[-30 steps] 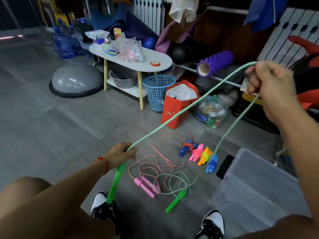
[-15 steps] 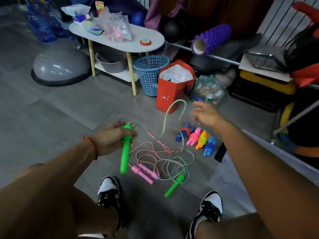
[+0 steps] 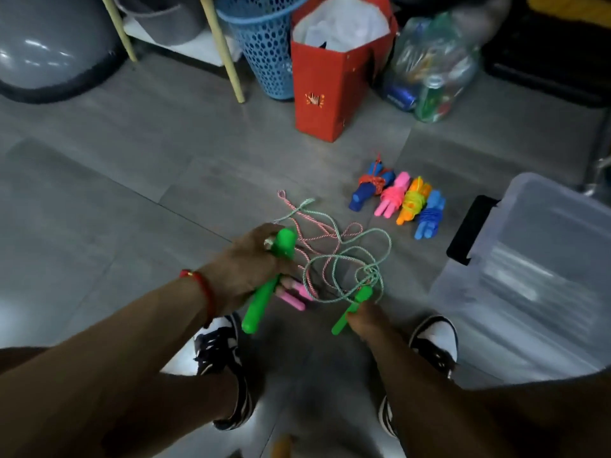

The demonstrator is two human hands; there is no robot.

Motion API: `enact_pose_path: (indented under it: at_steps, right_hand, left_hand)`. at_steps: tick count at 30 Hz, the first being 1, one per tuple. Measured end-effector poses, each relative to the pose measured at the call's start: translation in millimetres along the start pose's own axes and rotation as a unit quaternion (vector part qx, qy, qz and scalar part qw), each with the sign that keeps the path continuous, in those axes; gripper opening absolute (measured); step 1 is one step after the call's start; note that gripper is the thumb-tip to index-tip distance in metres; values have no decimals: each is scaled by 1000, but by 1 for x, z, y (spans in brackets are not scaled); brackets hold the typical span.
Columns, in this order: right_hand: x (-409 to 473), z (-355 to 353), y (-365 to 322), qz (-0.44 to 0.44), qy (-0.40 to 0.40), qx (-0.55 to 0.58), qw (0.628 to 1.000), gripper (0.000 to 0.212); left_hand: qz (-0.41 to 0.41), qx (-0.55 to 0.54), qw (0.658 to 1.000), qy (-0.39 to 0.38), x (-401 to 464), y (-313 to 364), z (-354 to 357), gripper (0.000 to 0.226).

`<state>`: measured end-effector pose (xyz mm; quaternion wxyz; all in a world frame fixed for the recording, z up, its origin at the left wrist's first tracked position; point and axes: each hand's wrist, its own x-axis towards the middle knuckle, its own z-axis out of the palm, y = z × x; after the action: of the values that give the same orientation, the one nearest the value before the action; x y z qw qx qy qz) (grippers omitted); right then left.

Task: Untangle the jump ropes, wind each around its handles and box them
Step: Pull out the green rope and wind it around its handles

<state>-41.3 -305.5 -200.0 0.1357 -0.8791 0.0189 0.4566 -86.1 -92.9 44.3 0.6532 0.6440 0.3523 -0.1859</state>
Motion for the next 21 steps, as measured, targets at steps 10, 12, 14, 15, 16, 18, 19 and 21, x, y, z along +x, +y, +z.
enact_pose_path:
  at_steps: [10, 12, 14, 15, 16, 18, 19, 21]
  right_hand:
    - [37, 27, -8, 116, -46, 273, 954, 40]
    - [20, 28, -12, 136, -97, 388, 906, 34]
    - [-6, 30, -13, 121, -161, 435, 877, 36]
    - [-20, 30, -14, 114, -189, 443, 869, 38]
    - [-39, 25, -17, 102, -212, 452, 860, 35]
    - [-75, 11, -23, 60, -269, 439, 855, 23]
    - [-89, 5, -24, 38, -286, 432, 854, 23]
    - [-116, -8, -31, -28, -304, 428, 851, 19]
  left_hand:
    - [-44, 66, 997, 4, 16, -3, 6, 24]
    - [-36, 62, 997, -15, 14, 1, 15, 9]
    - [-38, 62, 997, -25, 10, 2, 22, 8]
    - [-41, 68, 997, -23, 9, 0, 25, 6]
    - [-45, 76, 996, -17, 8, -3, 26, 4]
    - [-57, 112, 992, -19, 9, -14, 24, 14]
    - [-62, 134, 989, -28, 9, -21, 22, 19]
    - [-60, 153, 985, -45, 2, -33, 19, 24]
